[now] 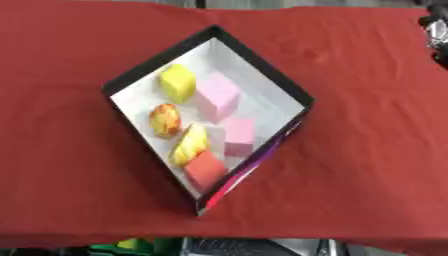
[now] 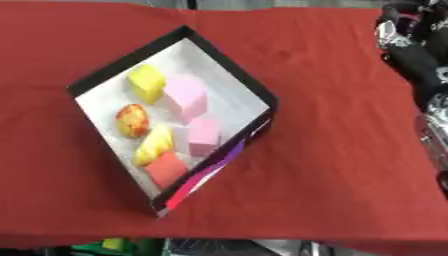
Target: Pick up objects on the table and place them in the box.
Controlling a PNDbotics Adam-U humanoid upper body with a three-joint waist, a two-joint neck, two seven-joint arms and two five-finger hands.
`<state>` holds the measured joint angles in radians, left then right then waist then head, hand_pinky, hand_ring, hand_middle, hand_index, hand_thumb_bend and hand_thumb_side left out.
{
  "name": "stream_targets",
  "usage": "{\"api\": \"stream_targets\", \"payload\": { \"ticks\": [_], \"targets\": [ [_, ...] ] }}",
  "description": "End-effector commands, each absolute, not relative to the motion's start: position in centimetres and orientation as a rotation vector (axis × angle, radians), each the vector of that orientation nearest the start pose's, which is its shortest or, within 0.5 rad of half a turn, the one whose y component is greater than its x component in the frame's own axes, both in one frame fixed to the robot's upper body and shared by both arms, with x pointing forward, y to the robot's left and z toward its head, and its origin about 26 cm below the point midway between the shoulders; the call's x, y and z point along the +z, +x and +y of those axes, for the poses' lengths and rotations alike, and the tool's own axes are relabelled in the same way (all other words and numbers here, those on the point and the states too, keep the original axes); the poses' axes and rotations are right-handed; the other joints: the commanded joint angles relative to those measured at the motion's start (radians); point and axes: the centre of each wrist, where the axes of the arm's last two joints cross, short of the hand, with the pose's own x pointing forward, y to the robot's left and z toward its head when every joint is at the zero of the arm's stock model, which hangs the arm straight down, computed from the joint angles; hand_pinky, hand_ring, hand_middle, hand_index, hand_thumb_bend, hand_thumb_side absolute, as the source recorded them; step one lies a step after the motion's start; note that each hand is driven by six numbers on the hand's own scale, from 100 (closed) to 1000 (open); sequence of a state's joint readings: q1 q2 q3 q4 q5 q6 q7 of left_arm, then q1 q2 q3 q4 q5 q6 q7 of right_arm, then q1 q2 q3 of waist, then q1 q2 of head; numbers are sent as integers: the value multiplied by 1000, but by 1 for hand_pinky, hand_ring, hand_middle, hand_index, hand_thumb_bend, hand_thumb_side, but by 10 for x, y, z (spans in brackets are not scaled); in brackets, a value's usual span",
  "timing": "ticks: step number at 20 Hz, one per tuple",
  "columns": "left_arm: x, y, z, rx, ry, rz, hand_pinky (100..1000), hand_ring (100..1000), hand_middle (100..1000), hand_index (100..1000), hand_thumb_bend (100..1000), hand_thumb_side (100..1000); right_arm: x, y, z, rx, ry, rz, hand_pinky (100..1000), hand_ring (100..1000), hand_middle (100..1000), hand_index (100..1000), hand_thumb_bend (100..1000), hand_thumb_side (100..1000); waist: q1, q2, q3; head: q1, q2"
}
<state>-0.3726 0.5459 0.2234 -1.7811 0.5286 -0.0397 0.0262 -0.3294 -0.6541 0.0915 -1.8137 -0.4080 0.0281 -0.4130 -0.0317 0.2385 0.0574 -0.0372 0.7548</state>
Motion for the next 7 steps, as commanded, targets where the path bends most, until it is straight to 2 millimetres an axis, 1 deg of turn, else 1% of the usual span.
{"api": "stream_targets", "payload": {
  "ticks": [1, 7],
  "targets": [
    [235, 315, 372, 73, -5, -2293, 806, 787, 821, 934, 326, 765, 206, 321, -311, 20, -264, -2113, 957, 719, 666, 810, 100, 144, 0, -22, 1, -10, 1],
    [219, 308, 378, 146, 11, -2281, 801, 778, 815, 928, 324, 766, 204, 320, -310, 9, -266, -2124, 958, 719, 666, 810, 100, 118, -2, -18, -2, -26, -11]
  ]
}}
